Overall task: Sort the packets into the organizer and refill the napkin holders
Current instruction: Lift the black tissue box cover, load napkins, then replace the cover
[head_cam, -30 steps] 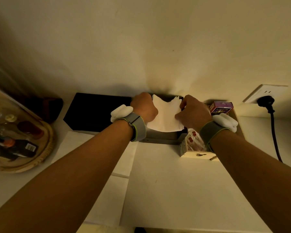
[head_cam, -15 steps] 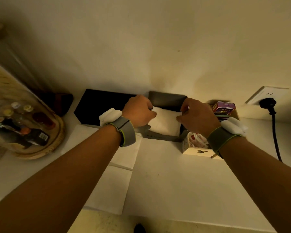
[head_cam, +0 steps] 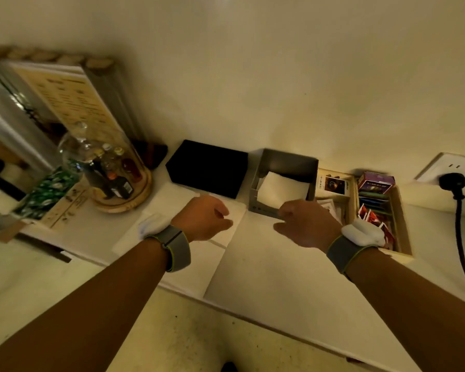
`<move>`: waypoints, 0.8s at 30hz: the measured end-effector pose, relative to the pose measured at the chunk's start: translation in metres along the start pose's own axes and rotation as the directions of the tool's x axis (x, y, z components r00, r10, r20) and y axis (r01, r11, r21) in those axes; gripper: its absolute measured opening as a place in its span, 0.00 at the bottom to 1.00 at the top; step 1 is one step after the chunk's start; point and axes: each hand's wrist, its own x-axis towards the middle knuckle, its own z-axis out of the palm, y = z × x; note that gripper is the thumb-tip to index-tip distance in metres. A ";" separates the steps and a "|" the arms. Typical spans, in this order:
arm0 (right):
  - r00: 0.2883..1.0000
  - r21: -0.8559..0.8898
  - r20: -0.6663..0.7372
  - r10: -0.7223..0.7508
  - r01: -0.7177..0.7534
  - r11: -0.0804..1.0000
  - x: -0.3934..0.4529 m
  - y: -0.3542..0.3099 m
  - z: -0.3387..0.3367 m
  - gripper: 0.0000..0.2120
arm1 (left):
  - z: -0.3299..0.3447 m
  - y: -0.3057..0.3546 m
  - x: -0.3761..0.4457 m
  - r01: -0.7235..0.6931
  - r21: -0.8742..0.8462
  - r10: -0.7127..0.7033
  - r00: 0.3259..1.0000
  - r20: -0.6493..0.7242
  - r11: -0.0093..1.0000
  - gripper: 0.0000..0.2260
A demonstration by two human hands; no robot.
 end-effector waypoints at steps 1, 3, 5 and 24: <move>1.000 -0.014 0.012 -0.009 0.009 1.000 -0.001 0.000 0.003 0.18 | 0.002 -0.006 -0.003 0.007 0.043 -0.008 1.000 0.013 0.999 0.17; 0.999 -0.009 0.028 -0.035 0.035 0.999 -0.009 -0.001 0.010 0.20 | 0.006 -0.015 -0.021 0.027 0.107 -0.030 0.999 0.023 0.994 0.18; 0.997 -0.032 0.054 -0.059 0.061 0.998 -0.013 -0.004 0.016 0.21 | 0.008 -0.025 -0.033 0.046 0.153 -0.052 0.998 0.035 0.987 0.18; 0.983 -0.070 0.184 0.003 0.010 0.998 0.011 -0.109 0.110 0.23 | -0.010 -0.188 -0.049 0.114 0.247 -0.143 0.984 0.104 0.962 0.19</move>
